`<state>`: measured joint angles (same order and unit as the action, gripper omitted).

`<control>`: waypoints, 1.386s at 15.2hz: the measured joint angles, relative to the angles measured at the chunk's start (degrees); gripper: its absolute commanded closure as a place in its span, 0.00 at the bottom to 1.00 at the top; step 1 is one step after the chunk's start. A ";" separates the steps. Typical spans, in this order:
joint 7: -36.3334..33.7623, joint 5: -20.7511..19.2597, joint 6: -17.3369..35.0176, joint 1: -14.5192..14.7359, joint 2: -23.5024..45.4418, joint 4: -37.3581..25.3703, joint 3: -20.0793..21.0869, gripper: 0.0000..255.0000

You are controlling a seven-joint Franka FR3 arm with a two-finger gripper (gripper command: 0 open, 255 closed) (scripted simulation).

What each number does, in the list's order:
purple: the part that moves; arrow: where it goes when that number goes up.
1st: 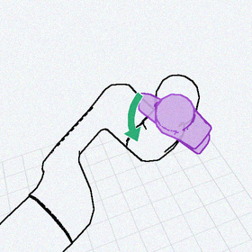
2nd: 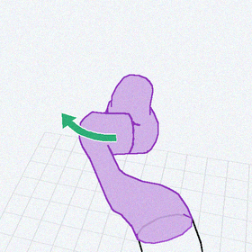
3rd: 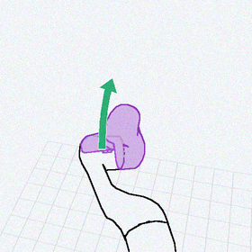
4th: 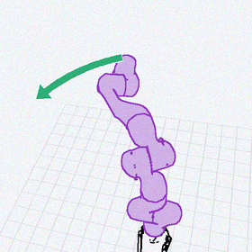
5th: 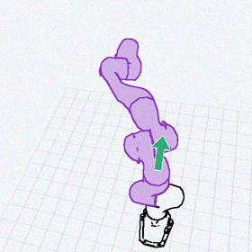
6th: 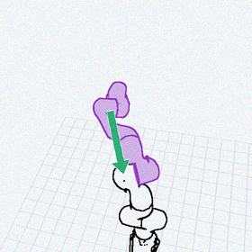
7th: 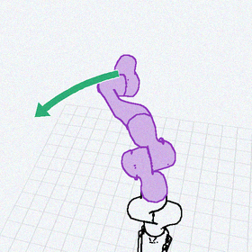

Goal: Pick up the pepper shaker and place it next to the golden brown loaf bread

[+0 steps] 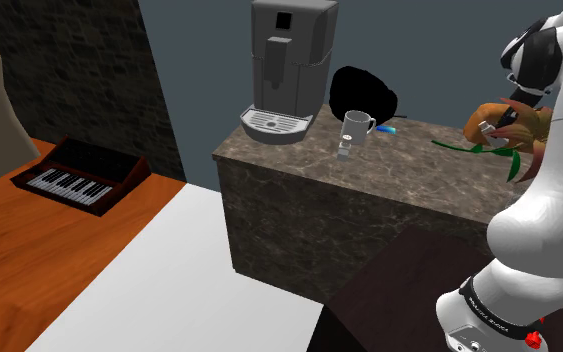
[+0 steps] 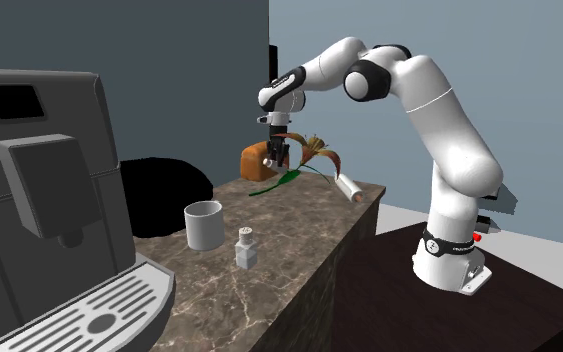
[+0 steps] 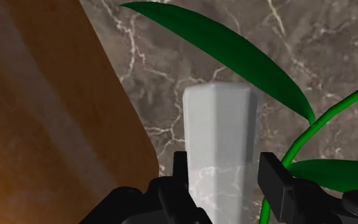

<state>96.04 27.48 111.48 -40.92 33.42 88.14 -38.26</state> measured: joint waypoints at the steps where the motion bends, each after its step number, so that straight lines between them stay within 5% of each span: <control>1: 0.07 0.08 -0.05 -0.11 0.15 -0.12 0.05 1.00; 5: 0.01 0.03 0.11 -0.03 0.21 0.18 -0.01 1.00; 6: -0.02 0.03 0.07 -0.05 0.26 0.13 -0.01 0.00; 21: -1.23 -1.85 -5.79 -0.63 -1.61 -4.00 -1.24 0.00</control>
<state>94.80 25.63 105.69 -41.54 31.81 84.14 -39.49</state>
